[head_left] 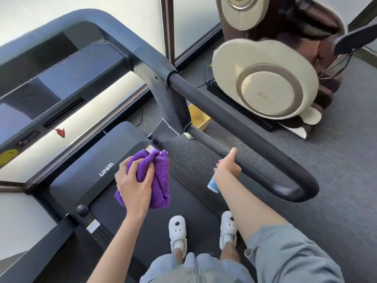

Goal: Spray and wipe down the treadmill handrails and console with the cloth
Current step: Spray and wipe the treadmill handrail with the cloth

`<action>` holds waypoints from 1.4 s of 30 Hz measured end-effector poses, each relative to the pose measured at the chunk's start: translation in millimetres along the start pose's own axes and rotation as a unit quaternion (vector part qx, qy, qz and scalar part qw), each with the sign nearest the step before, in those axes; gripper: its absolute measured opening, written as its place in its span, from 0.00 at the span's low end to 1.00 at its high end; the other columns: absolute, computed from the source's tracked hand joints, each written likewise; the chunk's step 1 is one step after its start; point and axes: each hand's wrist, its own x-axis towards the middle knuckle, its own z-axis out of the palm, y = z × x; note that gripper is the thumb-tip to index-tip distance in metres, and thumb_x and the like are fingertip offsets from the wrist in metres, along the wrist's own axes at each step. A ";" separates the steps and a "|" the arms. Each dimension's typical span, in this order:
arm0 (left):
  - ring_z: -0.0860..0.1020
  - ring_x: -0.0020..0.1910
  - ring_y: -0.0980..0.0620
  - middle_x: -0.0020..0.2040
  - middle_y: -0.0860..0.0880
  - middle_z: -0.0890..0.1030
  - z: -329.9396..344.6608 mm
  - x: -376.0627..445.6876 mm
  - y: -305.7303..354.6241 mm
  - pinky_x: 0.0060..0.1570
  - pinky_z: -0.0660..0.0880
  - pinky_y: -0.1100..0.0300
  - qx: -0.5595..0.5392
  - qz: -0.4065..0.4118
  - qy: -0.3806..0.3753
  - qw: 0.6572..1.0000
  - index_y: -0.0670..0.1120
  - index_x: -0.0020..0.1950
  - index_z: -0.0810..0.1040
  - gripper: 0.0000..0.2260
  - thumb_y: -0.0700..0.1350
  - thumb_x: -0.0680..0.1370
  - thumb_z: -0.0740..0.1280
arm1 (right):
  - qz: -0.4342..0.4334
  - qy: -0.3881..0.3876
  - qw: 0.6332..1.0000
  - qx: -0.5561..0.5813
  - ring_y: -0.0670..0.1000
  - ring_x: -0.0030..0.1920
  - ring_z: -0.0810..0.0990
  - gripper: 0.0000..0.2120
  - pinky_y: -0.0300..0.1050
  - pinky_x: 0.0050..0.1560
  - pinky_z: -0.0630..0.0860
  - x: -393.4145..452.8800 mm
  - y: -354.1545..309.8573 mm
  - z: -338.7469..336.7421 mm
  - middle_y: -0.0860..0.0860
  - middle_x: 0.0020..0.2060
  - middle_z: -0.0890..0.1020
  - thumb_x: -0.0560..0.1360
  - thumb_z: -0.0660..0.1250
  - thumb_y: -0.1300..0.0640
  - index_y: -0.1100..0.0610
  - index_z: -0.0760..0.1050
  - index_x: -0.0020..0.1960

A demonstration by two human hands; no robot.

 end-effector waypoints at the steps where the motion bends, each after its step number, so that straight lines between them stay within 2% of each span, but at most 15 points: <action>1: 0.70 0.59 0.50 0.61 0.53 0.76 0.7 1.1 0.1 0.60 0.66 0.56 0.001 0.001 -0.004 1.000 0.51 0.55 0.82 0.19 0.61 0.73 0.62 | 0.005 0.005 1.000 0.009 0.54 0.29 0.76 0.30 0.49 0.42 0.76 1.0 1.2 -0.1 0.52 0.31 0.79 0.76 0.61 0.32 0.60 0.76 0.38; 4: 0.71 0.60 0.49 0.61 0.53 0.76 3.0 4.6 1.8 0.59 0.63 0.58 0.000 0.013 -0.016 1.000 0.51 0.54 0.82 0.18 0.60 0.73 0.62 | 0.018 0.017 0.999 0.044 0.53 0.29 0.76 0.31 0.48 0.41 0.75 -0.1 4.1 -2.3 0.52 0.31 0.78 0.77 0.60 0.32 0.61 0.76 0.40; 8: 0.71 0.60 0.48 0.61 0.53 0.76 7.6 10.6 5.4 0.62 0.68 0.51 -0.013 0.018 -0.024 0.999 0.52 0.54 0.82 0.18 0.61 0.74 0.62 | 0.026 0.042 0.996 0.079 0.54 0.30 0.76 0.32 0.47 0.42 0.75 0.7 11.8 -13.9 0.54 0.32 0.79 0.78 0.59 0.32 0.60 0.74 0.36; 10: 0.71 0.60 0.49 0.61 0.54 0.76 10.4 12.2 8.2 0.62 0.68 0.51 -0.022 0.020 -0.028 0.999 0.52 0.54 0.81 0.17 0.60 0.74 0.63 | 0.029 0.054 0.995 0.081 0.54 0.30 0.76 0.33 0.46 0.39 0.73 4.6 18.2 -26.4 0.53 0.32 0.79 0.79 0.59 0.32 0.60 0.74 0.35; 15: 0.70 0.60 0.50 0.61 0.55 0.75 19.6 11.5 16.0 0.62 0.68 0.50 -0.022 0.039 -0.044 0.998 0.53 0.54 0.81 0.16 0.60 0.74 0.63 | 0.025 0.073 0.995 0.067 0.54 0.29 0.76 0.31 0.51 0.48 0.77 20.9 28.0 -54.8 0.53 0.31 0.79 0.78 0.60 0.32 0.60 0.73 0.34; 19: 0.70 0.60 0.50 0.61 0.55 0.75 26.6 3.9 20.0 0.62 0.68 0.50 -0.021 0.046 -0.059 0.997 0.52 0.54 0.81 0.17 0.61 0.74 0.62 | 0.025 0.084 0.994 0.070 0.54 0.29 0.75 0.30 0.51 0.47 0.76 31.7 22.7 -71.8 0.52 0.30 0.78 0.76 0.61 0.34 0.60 0.72 0.33; 23: 0.70 0.61 0.50 0.62 0.54 0.75 32.5 -5.2 21.9 0.62 0.68 0.47 -0.015 0.046 -0.070 0.996 0.53 0.53 0.81 0.17 0.61 0.74 0.62 | 0.044 0.099 0.986 0.126 0.54 0.26 0.73 0.30 0.51 0.46 0.76 39.8 22.5 -84.3 0.53 0.29 0.77 0.76 0.61 0.34 0.61 0.73 0.33; 26: 0.70 0.62 0.49 0.62 0.53 0.75 37.3 -11.1 24.1 0.62 0.68 0.44 -0.018 0.048 -0.079 0.996 0.54 0.53 0.81 0.16 0.62 0.74 0.62 | 0.037 0.092 0.987 0.130 0.56 0.27 0.75 0.32 0.50 0.45 0.77 38.4 27.3 -90.3 0.55 0.29 0.78 0.77 0.61 0.33 0.61 0.73 0.33; 29: 0.70 0.60 0.49 0.61 0.53 0.75 41.7 -17.2 30.1 0.61 0.68 0.46 -0.017 0.060 -0.080 0.995 0.53 0.54 0.81 0.17 0.61 0.74 0.62 | -0.002 0.070 0.991 0.113 0.56 0.25 0.74 0.33 0.51 0.43 0.76 24.6 33.4 -93.9 0.55 0.27 0.78 0.77 0.62 0.33 0.61 0.72 0.30; 34: 0.70 0.60 0.50 0.61 0.54 0.75 48.7 -22.4 45.1 0.61 0.68 0.46 -0.029 0.074 -0.076 0.994 0.52 0.55 0.81 0.19 0.62 0.74 0.62 | -0.130 -0.028 0.990 0.043 0.53 0.24 0.72 0.32 0.51 0.42 0.75 -25.9 35.5 -120.8 0.52 0.21 0.74 0.76 0.61 0.35 0.59 0.72 0.25; 39: 0.70 0.60 0.50 0.61 0.54 0.75 54.5 -26.4 64.6 0.60 0.68 0.48 -0.035 0.082 -0.060 0.994 0.53 0.55 0.81 0.19 0.62 0.74 0.61 | -0.275 -0.101 0.956 0.020 0.52 0.25 0.71 0.30 0.46 0.35 0.71 -85.5 -11.9 -180.2 0.55 0.22 0.72 0.72 0.60 0.37 0.64 0.73 0.29; 42: 0.69 0.59 0.53 0.61 0.56 0.74 61.9 -35.8 78.4 0.60 0.68 0.51 -0.050 0.079 -0.038 0.995 0.54 0.55 0.81 0.18 0.62 0.75 0.61 | -0.343 -0.121 0.931 -0.020 0.52 0.26 0.73 0.32 0.48 0.37 0.73 -93.6 -51.6 -209.6 0.55 0.22 0.74 0.69 0.61 0.31 0.60 0.74 0.27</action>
